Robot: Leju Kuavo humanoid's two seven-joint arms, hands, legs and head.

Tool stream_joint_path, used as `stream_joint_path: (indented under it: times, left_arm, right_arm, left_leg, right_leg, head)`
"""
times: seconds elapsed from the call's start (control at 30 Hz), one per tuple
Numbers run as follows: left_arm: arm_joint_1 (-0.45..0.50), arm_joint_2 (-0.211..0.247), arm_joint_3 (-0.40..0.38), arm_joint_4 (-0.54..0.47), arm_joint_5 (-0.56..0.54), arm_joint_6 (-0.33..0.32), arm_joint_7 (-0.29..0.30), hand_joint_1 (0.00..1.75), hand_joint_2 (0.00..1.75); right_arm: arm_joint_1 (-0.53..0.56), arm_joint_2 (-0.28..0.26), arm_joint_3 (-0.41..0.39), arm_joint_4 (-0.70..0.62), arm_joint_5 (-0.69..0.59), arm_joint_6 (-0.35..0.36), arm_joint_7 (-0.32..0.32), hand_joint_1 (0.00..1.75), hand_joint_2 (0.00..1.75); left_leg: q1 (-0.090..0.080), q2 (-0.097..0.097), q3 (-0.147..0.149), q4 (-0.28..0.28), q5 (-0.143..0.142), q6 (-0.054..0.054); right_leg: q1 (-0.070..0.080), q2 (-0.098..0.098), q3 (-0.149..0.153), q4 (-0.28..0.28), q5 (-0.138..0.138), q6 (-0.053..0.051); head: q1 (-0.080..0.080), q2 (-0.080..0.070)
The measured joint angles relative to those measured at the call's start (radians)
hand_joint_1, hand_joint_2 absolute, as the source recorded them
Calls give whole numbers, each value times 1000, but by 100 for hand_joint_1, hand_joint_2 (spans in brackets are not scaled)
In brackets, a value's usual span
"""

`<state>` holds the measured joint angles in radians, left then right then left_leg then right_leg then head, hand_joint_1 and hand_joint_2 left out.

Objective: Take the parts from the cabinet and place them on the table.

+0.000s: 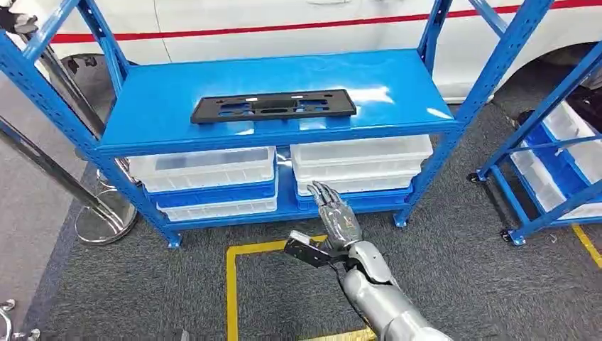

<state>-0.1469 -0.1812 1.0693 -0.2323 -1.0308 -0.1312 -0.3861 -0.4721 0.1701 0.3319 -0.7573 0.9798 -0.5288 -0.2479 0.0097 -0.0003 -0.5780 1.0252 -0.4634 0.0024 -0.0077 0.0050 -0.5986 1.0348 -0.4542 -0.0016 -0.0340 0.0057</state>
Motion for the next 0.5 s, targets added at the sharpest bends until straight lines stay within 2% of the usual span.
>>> stream_joint_path:
  times: [0.07,0.1,0.13,0.2,0.23,0.27,0.3,0.33,0.4,0.43,0.47,0.5]
  left_arm:
    - [0,-1,3,2,-8,-2,5,0,0]
    - [-1,-5,5,3,-15,-2,8,0,0]
    - [-3,-7,6,3,-18,-2,10,0,0]
    - [-10,-10,6,5,-27,-2,18,0,0]
    - [-12,-10,6,5,-31,-2,21,0,0]
    - [-12,-11,7,6,-36,-3,25,0,0]
    - [-12,-12,7,7,-39,-3,30,0,0]
    - [-13,-12,7,8,-44,-3,34,0,0]
    - [-15,-18,7,8,-55,-5,40,0,0]
    - [-15,-21,7,9,-60,-9,42,0,0]
    - [-18,-24,7,11,-65,-13,43,0,0]
    - [-19,-25,6,11,-72,-18,45,0,0]
  right_arm:
    - [-1,0,0,-32,63,-24,11,0,175]
    - [-1,0,0,-53,100,-37,16,0,175]
    - [-2,0,0,-70,132,-50,21,0,175]
    - [-1,0,-1,-104,196,-76,33,0,175]
    - [2,0,-2,-116,227,-85,40,0,175]
    - [7,0,-5,-130,258,-94,44,0,175]
    - [13,0,-8,-149,289,-104,50,0,175]
    - [18,0,-13,-167,318,-113,52,0,175]
    - [23,0,-20,-209,375,-130,61,0,175]
    - [25,0,-22,-227,398,-138,62,0,175]
    - [30,2,-24,-245,422,-145,61,0,175]
    - [39,2,-29,-268,442,-150,61,0,175]
  left_leg:
    - [3,-1,1,-6,5,12]
    - [8,2,7,-15,11,21]
    - [7,2,7,-17,12,27]
    - [5,3,5,-17,13,34]
    - [4,4,5,-17,12,35]
    - [3,4,4,-15,11,35]
    - [3,3,5,-14,10,36]
    - [3,3,6,-12,9,35]
    - [2,2,9,-7,3,30]
    - [0,2,8,-6,0,27]
    - [-6,1,4,-1,-2,21]
    - [-3,1,4,-5,0,16]
  right_leg:
    - [2,-1,3,-5,3,11]
    - [-3,0,1,4,-8,15]
    - [-3,-1,-12,35,-32,19]
    - [-4,-1,-85,190,-111,24]
    - [-5,-1,-120,260,-136,26]
    - [-5,-1,-143,302,-140,27]
    - [-5,-1,-141,292,-120,27]
    - [-5,-1,-120,242,-82,24]
    - [-4,-2,-35,66,10,12]
    - [0,-3,-12,16,6,6]
    - [3,-2,-10,1,5,4]
    - [5,-1,-13,4,5,4]
  head:
    - [0,0]
    - [0,0]
    - [1,0]
    - [1,0]
    - [0,0]
    - [0,0]
    - [1,0]
    - [0,0]
    - [0,0]
    - [1,0]
    - [0,0]
    - [0,0]
